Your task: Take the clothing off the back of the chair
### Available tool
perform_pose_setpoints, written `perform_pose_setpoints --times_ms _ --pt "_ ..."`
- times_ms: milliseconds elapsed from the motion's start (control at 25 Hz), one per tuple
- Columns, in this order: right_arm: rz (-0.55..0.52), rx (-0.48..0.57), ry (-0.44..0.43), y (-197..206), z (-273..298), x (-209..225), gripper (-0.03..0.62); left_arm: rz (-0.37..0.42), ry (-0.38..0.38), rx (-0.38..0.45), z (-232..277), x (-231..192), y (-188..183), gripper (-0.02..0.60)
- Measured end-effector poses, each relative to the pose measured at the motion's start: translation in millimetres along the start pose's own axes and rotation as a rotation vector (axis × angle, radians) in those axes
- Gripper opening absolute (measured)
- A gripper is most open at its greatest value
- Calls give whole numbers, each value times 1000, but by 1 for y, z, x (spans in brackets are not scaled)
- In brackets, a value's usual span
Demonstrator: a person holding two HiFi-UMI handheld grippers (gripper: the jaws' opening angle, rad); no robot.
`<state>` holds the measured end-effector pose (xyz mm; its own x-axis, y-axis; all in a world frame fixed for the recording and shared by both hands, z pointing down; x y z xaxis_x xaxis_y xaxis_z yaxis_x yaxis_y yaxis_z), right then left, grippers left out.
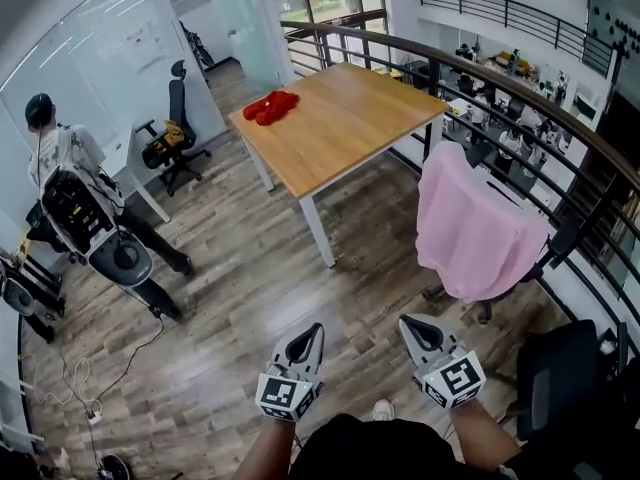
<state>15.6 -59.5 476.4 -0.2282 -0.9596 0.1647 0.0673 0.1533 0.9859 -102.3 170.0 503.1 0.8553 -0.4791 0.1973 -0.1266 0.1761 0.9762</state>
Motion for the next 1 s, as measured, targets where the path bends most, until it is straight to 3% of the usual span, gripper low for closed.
perform_pose_setpoints --times_ms 240,440,760,1000 --pt "2 -4 48 -2 16 23 5 -25 39 6 40 -16 0 15" --pt "12 11 158 -4 35 51 5 -35 111 12 90 -37 6 15" --pt "18 67 353 -22 84 76 5 -35 287 54 176 -103 4 15" --pt "29 65 495 -26 101 85 5 -30 435 64 228 -121 5 15"
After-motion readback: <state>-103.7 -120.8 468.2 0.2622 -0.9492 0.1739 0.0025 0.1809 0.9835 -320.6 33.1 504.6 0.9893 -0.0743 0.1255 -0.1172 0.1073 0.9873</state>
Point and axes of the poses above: the fingertips, and each gripper's own axes: z forward along the fingers, x to its right, y out of its underside, the point moved 8 cm from there along -z, backward along the fingers, and after that the axes turned 9 degrees about z, right-handed, at the moved point
